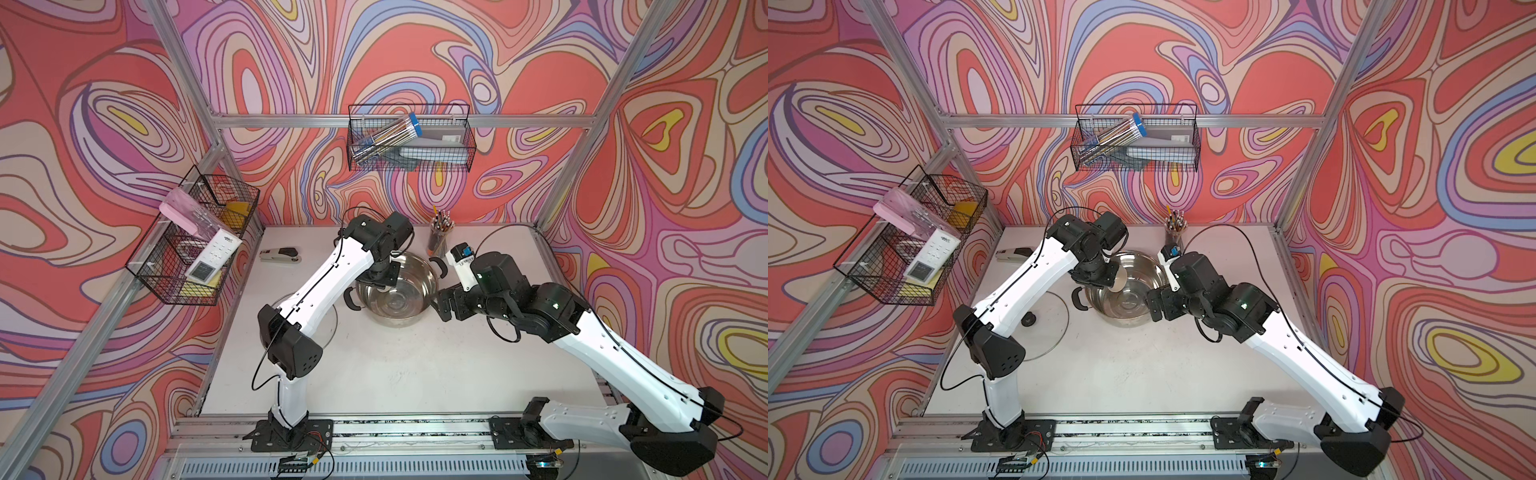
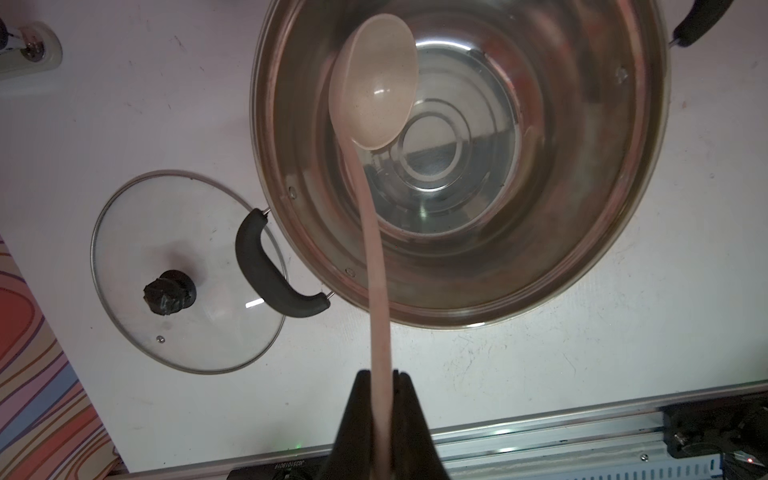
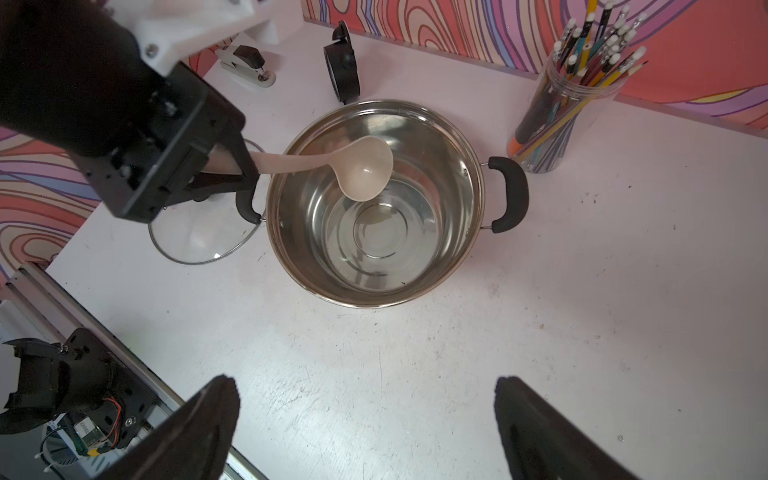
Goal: Stir the soup with a spoon
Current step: Stir the soup in the pan with a stick.
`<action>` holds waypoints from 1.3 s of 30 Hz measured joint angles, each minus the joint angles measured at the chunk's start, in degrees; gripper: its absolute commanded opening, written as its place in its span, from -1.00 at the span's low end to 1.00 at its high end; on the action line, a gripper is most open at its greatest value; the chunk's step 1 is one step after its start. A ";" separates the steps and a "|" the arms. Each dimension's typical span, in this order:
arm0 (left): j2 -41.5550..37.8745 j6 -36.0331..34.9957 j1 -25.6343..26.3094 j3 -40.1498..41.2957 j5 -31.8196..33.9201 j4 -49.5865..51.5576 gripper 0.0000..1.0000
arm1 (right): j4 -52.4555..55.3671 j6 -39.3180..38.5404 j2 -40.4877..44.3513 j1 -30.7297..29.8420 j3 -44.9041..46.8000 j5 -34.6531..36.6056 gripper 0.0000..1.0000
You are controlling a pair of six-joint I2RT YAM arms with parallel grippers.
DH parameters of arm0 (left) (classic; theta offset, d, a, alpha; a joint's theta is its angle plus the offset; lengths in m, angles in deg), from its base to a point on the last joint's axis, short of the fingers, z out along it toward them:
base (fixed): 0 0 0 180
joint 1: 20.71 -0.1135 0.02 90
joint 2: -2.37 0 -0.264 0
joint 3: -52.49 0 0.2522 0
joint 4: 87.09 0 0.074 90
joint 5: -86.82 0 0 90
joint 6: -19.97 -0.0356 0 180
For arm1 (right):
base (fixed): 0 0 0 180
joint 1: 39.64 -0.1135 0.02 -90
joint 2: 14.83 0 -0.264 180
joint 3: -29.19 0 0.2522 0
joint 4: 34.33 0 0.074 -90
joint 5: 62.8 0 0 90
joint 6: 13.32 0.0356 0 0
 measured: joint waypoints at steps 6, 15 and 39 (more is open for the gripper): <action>4.48 0.02 1.60 -5.88 -3.82 -1.31 -1.00 | 0.98 0.02 0.85 0.00 0.00 0.98 0.96; 4.02 0.37 7.96 -2.89 -7.63 -1.40 -1.00 | 0.96 0.02 0.72 0.00 -0.02 1.33 0.97; -7.19 1.03 0.31 7.52 1.16 3.43 -1.00 | 0.59 0.00 -1.49 0.00 -0.07 -0.39 0.97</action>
